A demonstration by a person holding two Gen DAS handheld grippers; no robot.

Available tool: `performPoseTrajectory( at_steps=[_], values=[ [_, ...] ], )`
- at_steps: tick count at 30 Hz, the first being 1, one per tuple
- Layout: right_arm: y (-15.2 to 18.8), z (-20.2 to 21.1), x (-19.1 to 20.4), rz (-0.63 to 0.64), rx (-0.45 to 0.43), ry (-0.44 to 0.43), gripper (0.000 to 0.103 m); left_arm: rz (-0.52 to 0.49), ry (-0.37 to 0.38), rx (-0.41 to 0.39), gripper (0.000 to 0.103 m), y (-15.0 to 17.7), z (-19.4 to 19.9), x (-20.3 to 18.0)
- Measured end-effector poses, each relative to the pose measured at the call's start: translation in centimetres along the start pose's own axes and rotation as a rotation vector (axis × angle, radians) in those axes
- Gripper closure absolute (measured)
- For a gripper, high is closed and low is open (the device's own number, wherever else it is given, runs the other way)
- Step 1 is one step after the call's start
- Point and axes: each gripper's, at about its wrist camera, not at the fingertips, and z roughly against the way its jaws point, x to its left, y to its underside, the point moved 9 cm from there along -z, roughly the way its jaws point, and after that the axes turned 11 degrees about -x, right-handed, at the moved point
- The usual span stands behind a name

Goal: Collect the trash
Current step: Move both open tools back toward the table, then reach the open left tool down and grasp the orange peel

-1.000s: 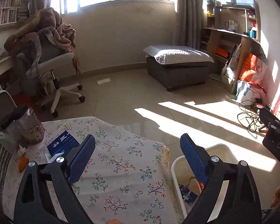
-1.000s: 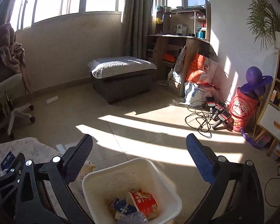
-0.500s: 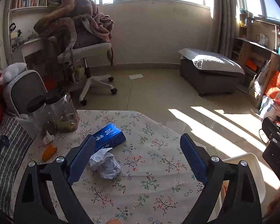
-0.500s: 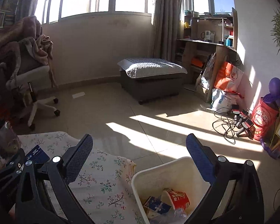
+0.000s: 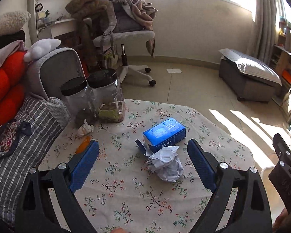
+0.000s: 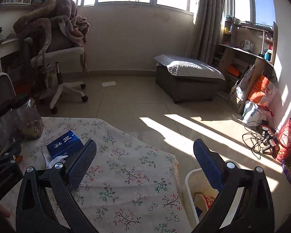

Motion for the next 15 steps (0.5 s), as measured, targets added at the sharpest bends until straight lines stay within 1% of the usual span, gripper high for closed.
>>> performPoseTrajectory(
  at_steps=[4, 8, 11, 12, 15],
  values=[
    [0.7, 0.1, 3.3, 0.065, 0.004, -0.043, 0.007, 0.018, -0.060, 0.056, 0.012, 1.1, -3.0, 3.8],
    [1.6, -0.2, 5.4, 0.117, 0.022, -0.074, 0.007, -0.008, -0.127, 0.109, 0.012, 2.6, -7.0, 7.4],
    [2.5, -0.9, 6.1, 0.153, 0.063, -0.089, 0.007, -0.073, -0.180, 0.177, 0.012, 4.7, -10.8, 9.9],
    [2.8, -1.0, 6.3, 0.158, 0.072, -0.092, 0.007, -0.079, -0.195, 0.203, 0.012, 5.6, -12.1, 10.8],
    [3.5, -1.4, 6.6, 0.177, 0.096, -0.103, 0.007, -0.039, -0.206, 0.284, 0.013, 7.8, -15.1, 13.2]
  ],
)
